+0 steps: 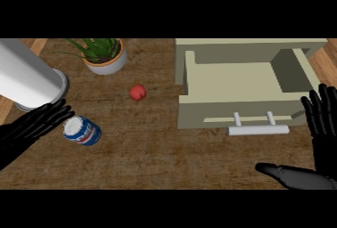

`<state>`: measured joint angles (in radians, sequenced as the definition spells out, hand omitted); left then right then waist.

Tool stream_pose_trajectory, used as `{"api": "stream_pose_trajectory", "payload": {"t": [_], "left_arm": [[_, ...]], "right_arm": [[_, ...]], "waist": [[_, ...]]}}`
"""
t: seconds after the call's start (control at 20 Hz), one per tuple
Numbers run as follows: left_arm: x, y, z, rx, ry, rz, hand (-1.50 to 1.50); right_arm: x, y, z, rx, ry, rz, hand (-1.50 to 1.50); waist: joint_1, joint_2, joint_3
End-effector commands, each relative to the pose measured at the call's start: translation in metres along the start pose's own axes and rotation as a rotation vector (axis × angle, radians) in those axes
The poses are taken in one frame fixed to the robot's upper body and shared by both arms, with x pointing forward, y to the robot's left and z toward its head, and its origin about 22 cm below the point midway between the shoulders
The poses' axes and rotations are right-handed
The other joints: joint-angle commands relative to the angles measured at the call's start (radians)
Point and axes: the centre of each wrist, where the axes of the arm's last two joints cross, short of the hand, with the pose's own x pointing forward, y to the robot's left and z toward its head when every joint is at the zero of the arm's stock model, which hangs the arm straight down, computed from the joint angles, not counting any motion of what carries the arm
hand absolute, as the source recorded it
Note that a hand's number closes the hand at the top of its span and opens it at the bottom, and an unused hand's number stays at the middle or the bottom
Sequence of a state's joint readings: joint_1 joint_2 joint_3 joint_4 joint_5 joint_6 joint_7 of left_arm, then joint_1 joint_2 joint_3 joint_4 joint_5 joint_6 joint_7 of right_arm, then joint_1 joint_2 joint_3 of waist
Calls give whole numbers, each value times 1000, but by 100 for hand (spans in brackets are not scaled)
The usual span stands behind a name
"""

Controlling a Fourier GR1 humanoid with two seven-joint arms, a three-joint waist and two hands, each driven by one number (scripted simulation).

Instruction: Pick up the can, place it into the drawer and close the drawer

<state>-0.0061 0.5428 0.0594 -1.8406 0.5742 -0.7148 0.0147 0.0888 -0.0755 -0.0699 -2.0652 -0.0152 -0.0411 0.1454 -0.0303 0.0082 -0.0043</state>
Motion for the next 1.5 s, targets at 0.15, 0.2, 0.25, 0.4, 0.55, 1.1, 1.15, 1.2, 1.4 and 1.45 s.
{"api": "stream_pose_trajectory", "payload": {"t": [0.15, 0.2, 0.25, 0.4, 0.55, 1.1, 1.15, 1.2, 1.4, 1.45], "left_arm": [[20, 88, 62, -92, 23, 54, -150], [24, 104, 58, -109, 37, 52, -150], [32, 116, 65, -106, 19, 40, -150], [27, 126, 79, -131, 43, 67, -150], [31, 137, 76, -95, 63, 77, -150], [3, 143, 60, -85, 140, 299, -150], [18, 147, 52, -85, 136, 287, -150], [3, 143, 63, -95, 159, 321, -150], [-9, 139, 44, -102, 195, 351, -150], [-12, 132, 35, -101, 199, 345, -150]], "right_arm": [[6, -45, 20, -50, 49, 32, -150], [8, -23, 23, -46, 52, 3, -150], [10, -45, 24, -43, 40, -2, -150], [4, -39, 41, -58, 55, -4, -150], [-14, -66, 54, -64, 49, -5, -150], [0, -91, 68, -49, 48, 1, -150], [9, -102, 61, -41, 50, -4, -150], [-7, -98, 72, -42, 56, 0, -150], [8, -105, 75, -47, 60, -5, -150], [4, -105, 73, -59, 71, -1, -150]], "waist": [[7, -6, 4], [6, -5, 4], [-1, -5, 4], [11, -7, 4], [11, -7, 5], [10, -8, 5], [13, -9, 5], [15, -8, 5], [15, -8, 4], [20, -9, 5]]}}
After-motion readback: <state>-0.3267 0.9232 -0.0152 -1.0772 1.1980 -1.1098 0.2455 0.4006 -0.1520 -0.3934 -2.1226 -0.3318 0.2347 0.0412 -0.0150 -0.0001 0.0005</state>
